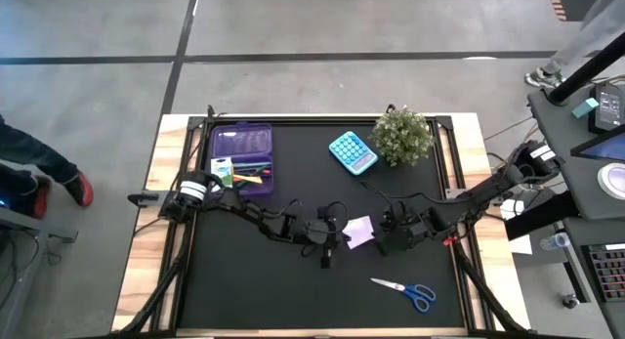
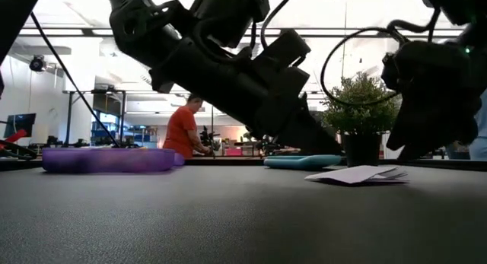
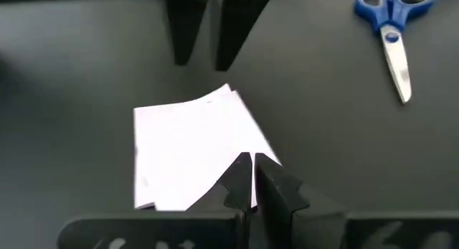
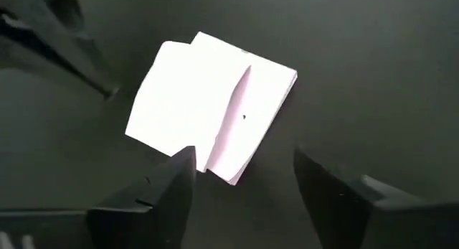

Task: Pack school essentials
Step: Put the white sticky notes into the purple supply box

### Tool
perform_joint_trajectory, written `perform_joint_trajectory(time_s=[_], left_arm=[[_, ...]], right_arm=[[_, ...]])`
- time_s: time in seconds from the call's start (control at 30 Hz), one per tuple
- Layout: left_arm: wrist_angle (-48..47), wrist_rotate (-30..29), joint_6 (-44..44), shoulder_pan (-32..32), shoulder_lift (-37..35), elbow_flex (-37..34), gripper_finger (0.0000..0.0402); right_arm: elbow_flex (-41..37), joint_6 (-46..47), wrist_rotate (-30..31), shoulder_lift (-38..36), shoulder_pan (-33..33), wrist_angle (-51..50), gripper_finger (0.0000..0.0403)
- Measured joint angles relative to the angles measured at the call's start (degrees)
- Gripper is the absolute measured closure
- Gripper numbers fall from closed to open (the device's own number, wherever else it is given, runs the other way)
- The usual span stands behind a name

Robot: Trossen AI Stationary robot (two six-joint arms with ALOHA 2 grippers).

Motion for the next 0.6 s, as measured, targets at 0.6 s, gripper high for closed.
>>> perform_joint_trajectory(time_s=[0.6], left_arm=[[2.9, -0.2, -1.6, 2.6, 4.3, 0.2, 0.0400]], right_arm=[[-4.9, -0.5, 1.5, 0.0, -3.1, 9.7, 0.0104]])
